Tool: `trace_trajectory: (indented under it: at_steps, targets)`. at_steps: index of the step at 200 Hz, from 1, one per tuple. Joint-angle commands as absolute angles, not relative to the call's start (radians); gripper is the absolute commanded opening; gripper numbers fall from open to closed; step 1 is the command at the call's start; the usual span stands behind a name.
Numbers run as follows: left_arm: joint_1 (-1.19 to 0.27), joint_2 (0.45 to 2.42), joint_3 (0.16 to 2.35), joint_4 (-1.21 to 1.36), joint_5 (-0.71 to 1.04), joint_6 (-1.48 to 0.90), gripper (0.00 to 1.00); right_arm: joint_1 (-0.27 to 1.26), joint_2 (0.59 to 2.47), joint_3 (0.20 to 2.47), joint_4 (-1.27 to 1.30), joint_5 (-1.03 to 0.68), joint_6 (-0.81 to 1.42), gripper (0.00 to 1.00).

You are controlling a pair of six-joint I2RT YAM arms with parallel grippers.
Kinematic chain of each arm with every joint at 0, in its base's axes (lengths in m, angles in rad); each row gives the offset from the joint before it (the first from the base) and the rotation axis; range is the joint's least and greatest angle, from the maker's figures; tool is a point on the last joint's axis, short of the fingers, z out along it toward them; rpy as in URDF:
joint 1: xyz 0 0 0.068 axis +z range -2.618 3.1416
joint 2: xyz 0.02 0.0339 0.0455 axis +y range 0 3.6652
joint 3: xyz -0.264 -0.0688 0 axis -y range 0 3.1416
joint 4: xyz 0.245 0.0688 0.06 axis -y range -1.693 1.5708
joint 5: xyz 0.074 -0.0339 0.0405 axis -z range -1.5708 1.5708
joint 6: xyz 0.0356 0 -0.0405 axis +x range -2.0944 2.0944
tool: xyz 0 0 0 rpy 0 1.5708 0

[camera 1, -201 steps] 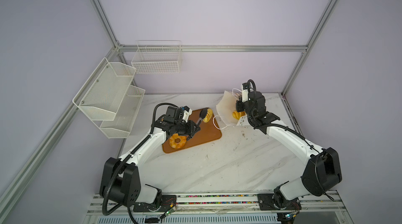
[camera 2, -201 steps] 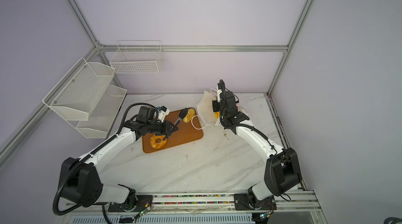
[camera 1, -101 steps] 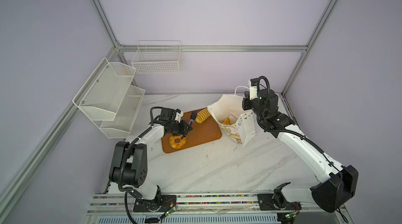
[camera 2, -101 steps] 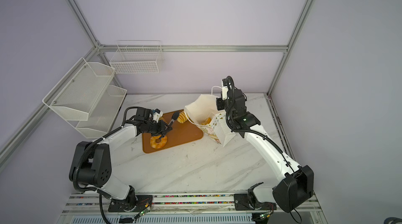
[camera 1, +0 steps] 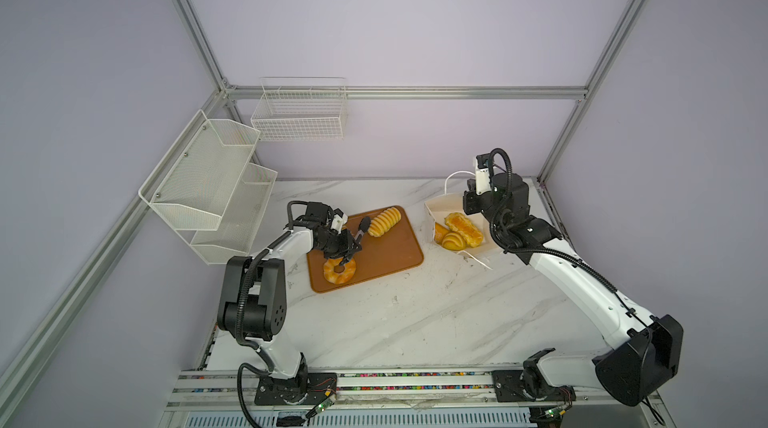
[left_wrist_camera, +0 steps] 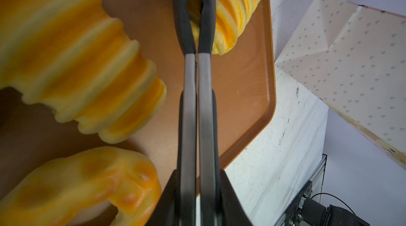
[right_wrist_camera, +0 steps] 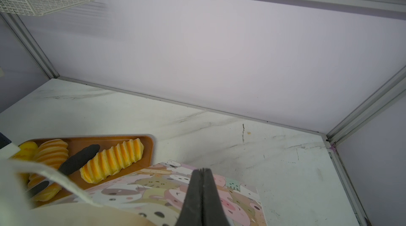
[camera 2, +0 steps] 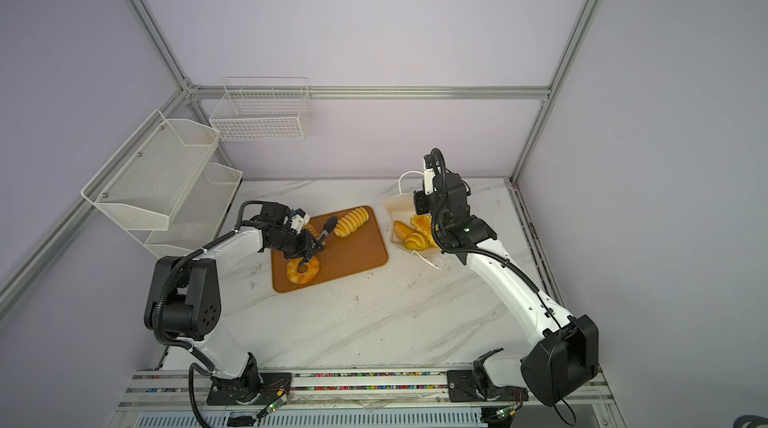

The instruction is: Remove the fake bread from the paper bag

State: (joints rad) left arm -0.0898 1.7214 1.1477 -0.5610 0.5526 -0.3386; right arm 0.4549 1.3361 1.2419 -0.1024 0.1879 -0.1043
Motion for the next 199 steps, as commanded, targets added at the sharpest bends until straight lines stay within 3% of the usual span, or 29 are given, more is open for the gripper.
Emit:
trace_trajectory:
  at_steps: [1,23,54,119,199]
  targets:
    - [-0.076,1.734,1.269,-0.589,0.518,-0.287,0.00,0.444,1.344,1.281,-0.116,0.207,-0.134,0.00]
    - [-0.074,1.753,1.300,-0.612,0.481,-0.266,0.00,0.437,1.368,1.294,-0.127,0.208,-0.146,0.00]
    - [-0.072,1.757,1.340,-0.641,0.439,-0.258,0.15,0.423,1.398,1.314,-0.122,0.200,-0.190,0.00]
    - [-0.072,1.723,1.373,-0.673,0.437,-0.233,0.32,0.398,1.447,1.405,-0.123,0.227,-0.260,0.00]
    - [-0.071,1.680,1.422,-0.713,0.397,-0.219,0.36,0.358,1.525,1.507,-0.121,0.219,-0.317,0.00]
